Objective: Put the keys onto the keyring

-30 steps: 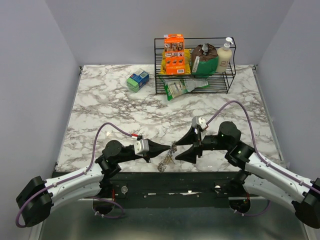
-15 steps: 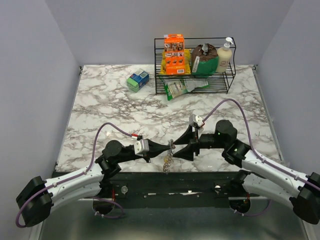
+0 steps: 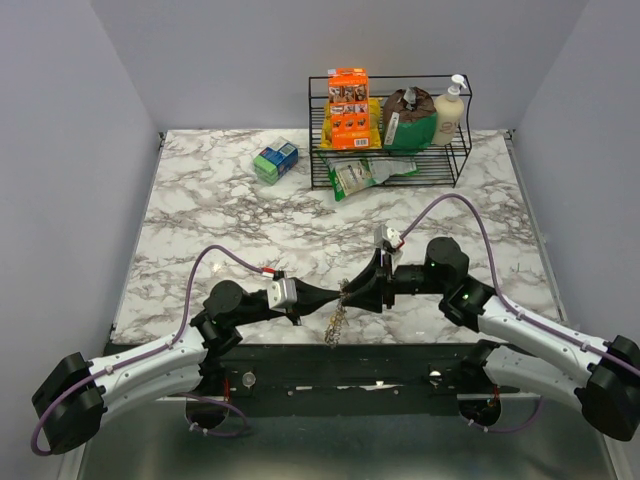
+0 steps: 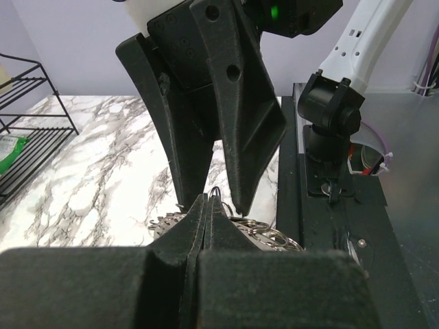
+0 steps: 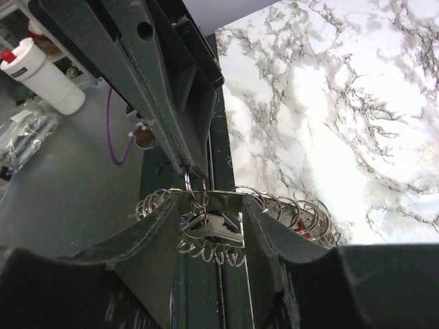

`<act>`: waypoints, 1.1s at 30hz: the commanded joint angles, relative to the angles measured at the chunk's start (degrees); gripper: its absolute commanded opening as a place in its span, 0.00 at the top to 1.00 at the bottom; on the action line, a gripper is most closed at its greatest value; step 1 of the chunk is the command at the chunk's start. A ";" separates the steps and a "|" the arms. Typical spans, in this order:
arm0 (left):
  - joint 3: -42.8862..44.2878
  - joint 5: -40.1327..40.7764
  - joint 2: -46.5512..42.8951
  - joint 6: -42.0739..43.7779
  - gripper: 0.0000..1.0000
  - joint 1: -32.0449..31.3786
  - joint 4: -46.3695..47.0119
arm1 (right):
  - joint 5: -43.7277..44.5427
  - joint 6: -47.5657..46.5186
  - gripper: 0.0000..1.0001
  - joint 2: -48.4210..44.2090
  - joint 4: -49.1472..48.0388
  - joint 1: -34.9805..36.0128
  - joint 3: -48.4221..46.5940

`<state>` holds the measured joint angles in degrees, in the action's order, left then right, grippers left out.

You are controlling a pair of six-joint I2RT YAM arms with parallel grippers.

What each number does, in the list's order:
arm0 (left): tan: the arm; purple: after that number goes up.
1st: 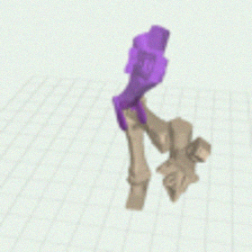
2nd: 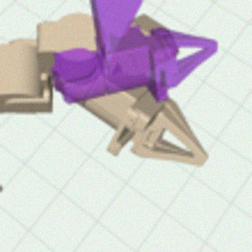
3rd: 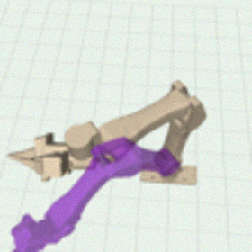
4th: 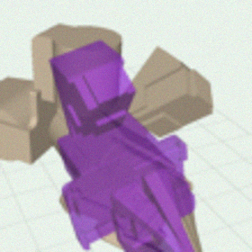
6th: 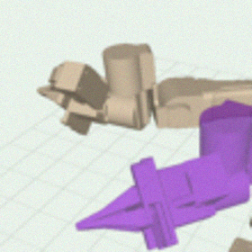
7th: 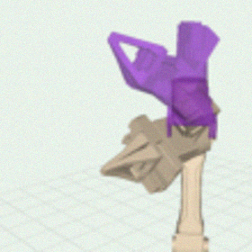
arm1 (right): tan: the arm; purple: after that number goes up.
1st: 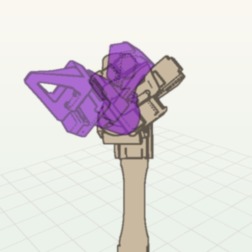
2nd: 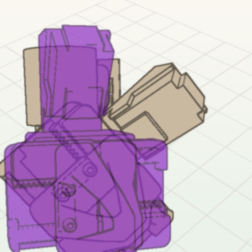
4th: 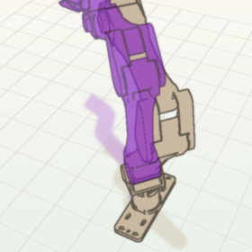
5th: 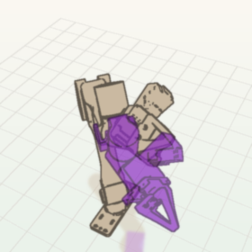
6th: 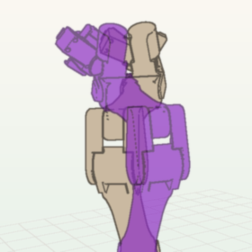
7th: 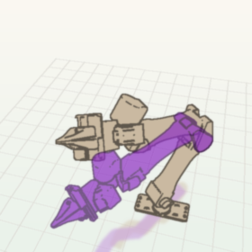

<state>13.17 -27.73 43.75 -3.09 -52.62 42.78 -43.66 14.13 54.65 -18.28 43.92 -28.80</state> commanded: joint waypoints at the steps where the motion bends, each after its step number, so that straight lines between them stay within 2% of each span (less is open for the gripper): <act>1: 0.63 -1.01 -1.38 -0.33 1.00 -0.11 4.68 | -0.28 0.99 0.56 0.81 -2.72 0.38 -2.05; 5: 0.37 -1.28 -1.65 -0.51 1.00 -0.11 4.50 | 0.06 1.25 0.74 0.72 -2.72 0.38 -2.32; 6: 0.28 -1.37 -1.65 -0.68 1.00 -0.11 4.50 | 0.24 1.42 0.82 0.54 -2.81 0.38 -2.32; 9: 0.10 -1.63 -1.82 -0.77 1.00 -0.11 4.50 | 0.07 1.78 0.90 0.37 -3.07 0.29 -2.23; 11: 0.02 -1.63 -1.91 -0.86 1.00 -0.11 4.41 | -0.02 1.95 0.91 0.10 -3.25 0.38 -2.32; 12: 0.01 -1.72 -1.82 -0.95 1.00 -0.20 4.50 | -0.11 2.04 0.96 0.02 -3.25 0.38 -2.14; 17: -0.25 -1.46 -2.09 -0.86 1.00 -0.11 4.24 | -0.29 1.69 0.99 -0.51 -3.08 0.46 -1.97; 20: -0.16 -1.10 -2.35 -0.60 1.00 -0.20 3.89 | 0.15 0.99 0.93 -1.12 -2.37 0.38 -1.79; 24: -0.25 -0.58 -2.26 -0.42 1.00 -0.20 3.45 | 1.47 0.11 0.73 -2.18 -1.49 0.38 -1.26; 27: -0.34 -0.75 -1.82 -0.51 1.00 -0.20 3.53 | 2.53 -0.07 0.62 -2.62 -1.32 0.38 -0.91; 30: -0.60 -0.75 -1.65 -0.69 1.00 -0.20 4.32 | 3.05 0.02 0.55 -2.36 -1.49 0.38 -1.00; 33: -0.60 -0.66 -1.73 -0.77 1.00 -0.20 4.41 | 2.35 0.02 0.53 -1.66 -1.75 0.38 -1.26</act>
<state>12.67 -27.77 42.44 -3.95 -52.62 43.57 -42.35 14.96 52.73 -19.25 43.94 -29.04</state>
